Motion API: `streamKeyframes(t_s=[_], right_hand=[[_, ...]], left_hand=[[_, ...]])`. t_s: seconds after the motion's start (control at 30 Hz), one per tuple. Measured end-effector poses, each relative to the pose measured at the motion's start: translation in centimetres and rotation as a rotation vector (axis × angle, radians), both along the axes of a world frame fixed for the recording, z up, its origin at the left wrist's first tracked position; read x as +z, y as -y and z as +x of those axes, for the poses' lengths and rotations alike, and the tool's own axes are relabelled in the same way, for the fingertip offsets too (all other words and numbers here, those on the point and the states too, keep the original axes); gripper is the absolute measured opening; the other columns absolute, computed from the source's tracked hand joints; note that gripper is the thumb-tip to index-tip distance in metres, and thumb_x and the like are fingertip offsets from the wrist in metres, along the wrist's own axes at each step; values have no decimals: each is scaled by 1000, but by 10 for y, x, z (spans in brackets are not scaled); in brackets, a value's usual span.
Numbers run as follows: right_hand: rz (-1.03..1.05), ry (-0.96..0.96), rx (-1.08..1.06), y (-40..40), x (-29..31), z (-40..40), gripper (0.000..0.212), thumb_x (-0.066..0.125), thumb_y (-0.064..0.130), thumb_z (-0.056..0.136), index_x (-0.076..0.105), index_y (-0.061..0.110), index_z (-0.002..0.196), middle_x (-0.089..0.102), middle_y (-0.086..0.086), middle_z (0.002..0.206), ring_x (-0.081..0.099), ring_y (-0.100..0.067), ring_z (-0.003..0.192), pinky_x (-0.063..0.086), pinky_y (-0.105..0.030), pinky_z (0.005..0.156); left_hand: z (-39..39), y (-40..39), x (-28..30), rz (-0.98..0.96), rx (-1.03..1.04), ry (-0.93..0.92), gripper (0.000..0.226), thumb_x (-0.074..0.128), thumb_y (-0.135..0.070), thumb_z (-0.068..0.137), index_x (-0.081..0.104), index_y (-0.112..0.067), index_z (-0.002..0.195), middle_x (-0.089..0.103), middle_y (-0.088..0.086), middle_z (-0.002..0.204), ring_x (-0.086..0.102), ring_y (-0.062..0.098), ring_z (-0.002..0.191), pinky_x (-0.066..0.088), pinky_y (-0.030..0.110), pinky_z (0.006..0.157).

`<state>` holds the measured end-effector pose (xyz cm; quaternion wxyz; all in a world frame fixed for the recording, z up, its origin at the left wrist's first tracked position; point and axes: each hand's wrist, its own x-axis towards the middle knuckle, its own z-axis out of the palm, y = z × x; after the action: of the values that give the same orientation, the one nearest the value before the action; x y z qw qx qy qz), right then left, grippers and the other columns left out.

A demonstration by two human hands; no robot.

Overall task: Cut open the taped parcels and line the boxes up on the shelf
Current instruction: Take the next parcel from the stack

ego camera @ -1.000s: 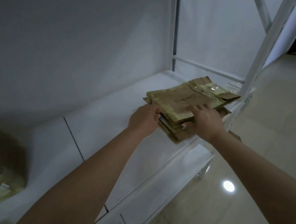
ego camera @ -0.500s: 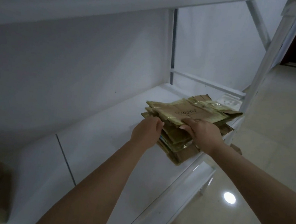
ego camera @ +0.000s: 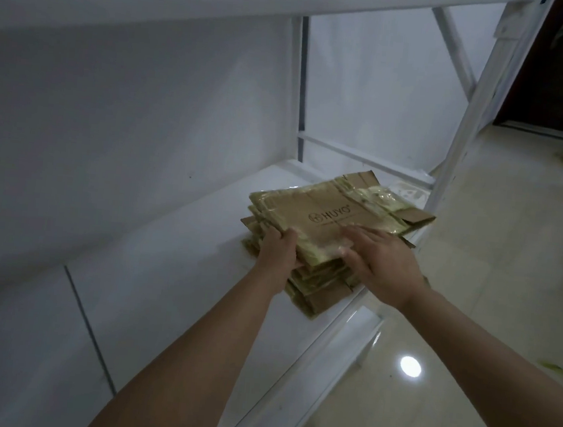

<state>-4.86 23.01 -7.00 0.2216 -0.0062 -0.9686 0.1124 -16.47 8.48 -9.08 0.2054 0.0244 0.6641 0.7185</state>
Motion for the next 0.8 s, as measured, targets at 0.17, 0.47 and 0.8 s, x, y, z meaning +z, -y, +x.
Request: streamKeyframes(t_s=[0.17,0.47,0.8], right_hand=[[-81,-90,-98,-12,23,2,55,28,41,101,58,9,134,61,-13,133,52,-33,128,46,-48,98],[-270,-193,-414,-11,41,-11,46,43,28,102,45,5,141,46,-19,146,36,-42,134,30,-47,108],[-1060,-12,-331,86,11,12,45,45,46,100,62,5,101,63,-9,90,57,-27,85,42,-35,71]], left_hand=[[-3,22,22,-207,61,-325,30,39,-29,105,45,-9,127,56,8,121,58,27,109,50,46,97],[-1,119,67,-190,295,-488,20,36,-28,106,52,-20,98,58,-10,92,57,6,83,47,21,66],[62,276,51,-118,117,-388,23,42,-27,105,62,-18,106,72,-6,96,70,10,88,56,24,71]])
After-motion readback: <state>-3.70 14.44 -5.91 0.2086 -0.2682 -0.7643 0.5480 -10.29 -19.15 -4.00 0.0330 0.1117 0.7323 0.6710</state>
